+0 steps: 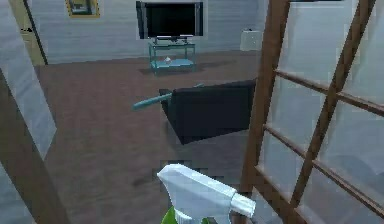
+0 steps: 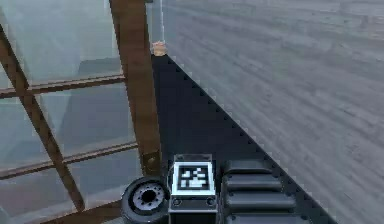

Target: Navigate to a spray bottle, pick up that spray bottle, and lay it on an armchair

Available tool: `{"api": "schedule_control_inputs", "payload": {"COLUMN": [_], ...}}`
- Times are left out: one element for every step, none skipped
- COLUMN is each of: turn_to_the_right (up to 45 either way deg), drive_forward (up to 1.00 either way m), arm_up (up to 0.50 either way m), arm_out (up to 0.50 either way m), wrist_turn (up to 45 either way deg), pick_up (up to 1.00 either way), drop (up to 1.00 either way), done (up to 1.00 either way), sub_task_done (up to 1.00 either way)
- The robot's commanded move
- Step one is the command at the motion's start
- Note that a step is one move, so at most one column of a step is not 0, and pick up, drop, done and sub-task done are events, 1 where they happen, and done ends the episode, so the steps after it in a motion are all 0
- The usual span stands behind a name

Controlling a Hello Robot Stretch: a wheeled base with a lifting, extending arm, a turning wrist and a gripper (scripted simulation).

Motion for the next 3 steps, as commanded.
{"api": "schedule_control_inputs", "payload": {"turn_to_the_right": [0.0,-45.0,0.0], "drive_forward": [0.45,0.0,1.0], "arm_up": [0.0,0.0,0.0], "arm_out": [0.0,0.0,0.0], "wrist_turn": [0.0,0.0,0.0], "pick_up": [0.0,0.0,0.0], "drop": [0.0,0.0,0.0], "done": [0.0,0.0,0.0], "sub_task_done": [0.0,0.0,0.0]}}
